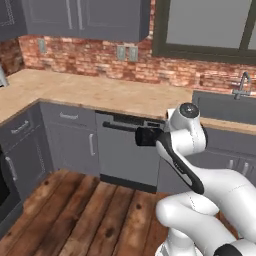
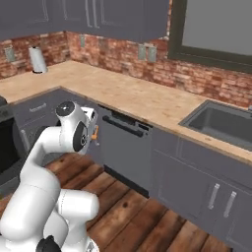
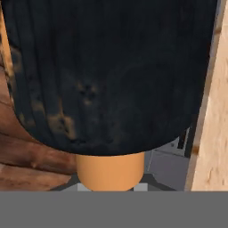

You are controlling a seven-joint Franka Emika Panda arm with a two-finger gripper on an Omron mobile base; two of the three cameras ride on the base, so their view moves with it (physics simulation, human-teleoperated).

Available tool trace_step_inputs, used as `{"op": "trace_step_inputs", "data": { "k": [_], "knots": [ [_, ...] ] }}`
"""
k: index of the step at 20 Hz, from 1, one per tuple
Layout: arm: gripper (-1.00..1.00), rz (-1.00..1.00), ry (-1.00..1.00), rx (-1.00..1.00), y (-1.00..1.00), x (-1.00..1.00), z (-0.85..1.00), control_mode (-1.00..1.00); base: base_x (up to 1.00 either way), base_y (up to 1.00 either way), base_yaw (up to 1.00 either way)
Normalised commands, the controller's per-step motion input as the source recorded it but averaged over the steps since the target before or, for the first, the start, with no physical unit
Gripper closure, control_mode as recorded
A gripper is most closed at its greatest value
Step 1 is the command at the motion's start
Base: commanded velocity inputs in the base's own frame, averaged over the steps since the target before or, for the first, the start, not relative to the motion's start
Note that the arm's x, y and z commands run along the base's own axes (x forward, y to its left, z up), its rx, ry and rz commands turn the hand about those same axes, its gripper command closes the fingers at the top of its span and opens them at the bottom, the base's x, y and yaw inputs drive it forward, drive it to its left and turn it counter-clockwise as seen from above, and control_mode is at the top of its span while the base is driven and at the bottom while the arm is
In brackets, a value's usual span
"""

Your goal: Restock the sink supplies by placing the sponge and soap dispenser on the counter and next to the sink. Make sure the soap dispenser is upright.

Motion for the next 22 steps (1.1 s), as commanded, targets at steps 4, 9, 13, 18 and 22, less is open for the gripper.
{"op": "trace_step_inputs", "data": {
  "k": [4, 9, 13, 18, 22],
  "knots": [
    [1.0, 0.0, 0.0, 0.0, 0.0, 0.0, 0.0, 1.0, 0.67, 0.0, -0.49],
    [1.0, 0.0, 0.0, 0.0, 0.0, 0.0, 0.0, 1.0, 0.76, 0.0, -0.43],
    [1.0, 0.0, 0.0, 0.0, 0.0, 0.0, 0.0, 1.0, 0.7, 0.0, -0.34],
    [1.0, 0.0, 0.0, 0.0, 0.0, 0.0, 0.0, 1.0, 0.38, -0.21, -0.15],
    [1.0, 0.0, 0.0, 0.0, 0.0, 0.0, 0.0, 1.0, 0.29, -0.36, -0.13]
  ]
}}
